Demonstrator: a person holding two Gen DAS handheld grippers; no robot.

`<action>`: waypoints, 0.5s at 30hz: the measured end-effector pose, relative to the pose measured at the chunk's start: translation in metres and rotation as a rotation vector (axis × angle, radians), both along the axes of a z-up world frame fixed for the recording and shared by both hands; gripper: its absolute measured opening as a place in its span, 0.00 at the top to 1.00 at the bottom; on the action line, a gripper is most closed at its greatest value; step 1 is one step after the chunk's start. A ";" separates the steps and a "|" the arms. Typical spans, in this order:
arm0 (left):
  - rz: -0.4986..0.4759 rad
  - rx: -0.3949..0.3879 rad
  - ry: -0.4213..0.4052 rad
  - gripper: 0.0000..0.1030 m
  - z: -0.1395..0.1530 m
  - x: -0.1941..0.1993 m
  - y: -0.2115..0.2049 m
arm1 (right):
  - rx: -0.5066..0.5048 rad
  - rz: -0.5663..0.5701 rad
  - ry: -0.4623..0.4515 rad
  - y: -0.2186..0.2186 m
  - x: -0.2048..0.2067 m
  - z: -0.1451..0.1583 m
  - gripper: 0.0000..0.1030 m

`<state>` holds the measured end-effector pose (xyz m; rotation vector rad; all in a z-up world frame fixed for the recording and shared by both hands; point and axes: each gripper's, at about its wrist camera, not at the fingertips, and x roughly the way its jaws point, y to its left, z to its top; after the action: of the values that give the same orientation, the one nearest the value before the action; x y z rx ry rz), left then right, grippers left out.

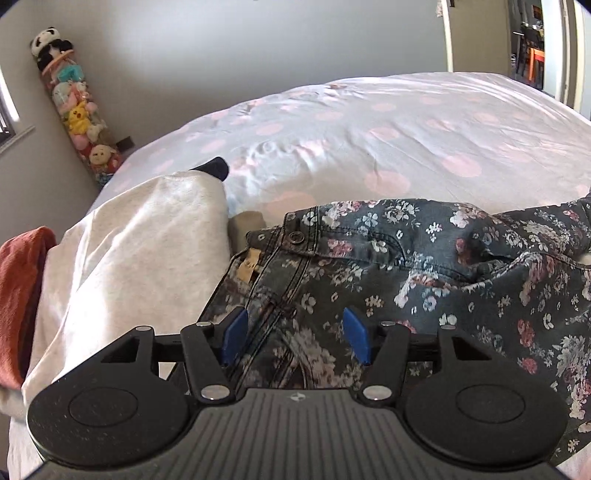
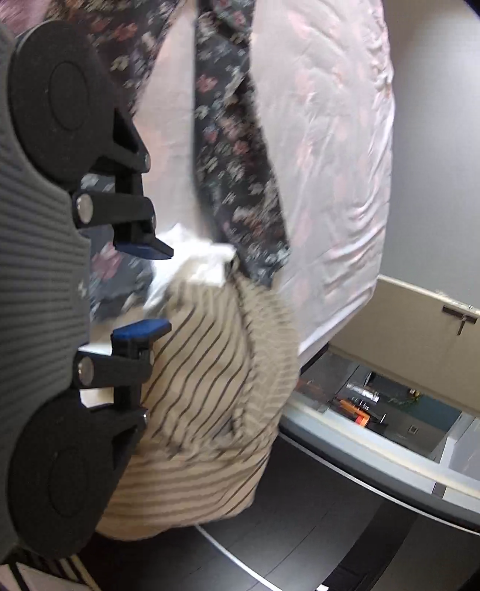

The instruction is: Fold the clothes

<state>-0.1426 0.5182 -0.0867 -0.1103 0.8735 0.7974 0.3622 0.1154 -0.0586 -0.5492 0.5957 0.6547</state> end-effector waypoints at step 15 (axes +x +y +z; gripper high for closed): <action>-0.295 0.031 0.166 0.38 -0.017 0.104 0.065 | 0.150 0.196 0.366 0.187 -0.028 -0.076 0.42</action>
<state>-0.0389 0.5834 -0.1041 0.1118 1.0068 0.5485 0.3341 0.3028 -0.1349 -0.3502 0.8341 0.9891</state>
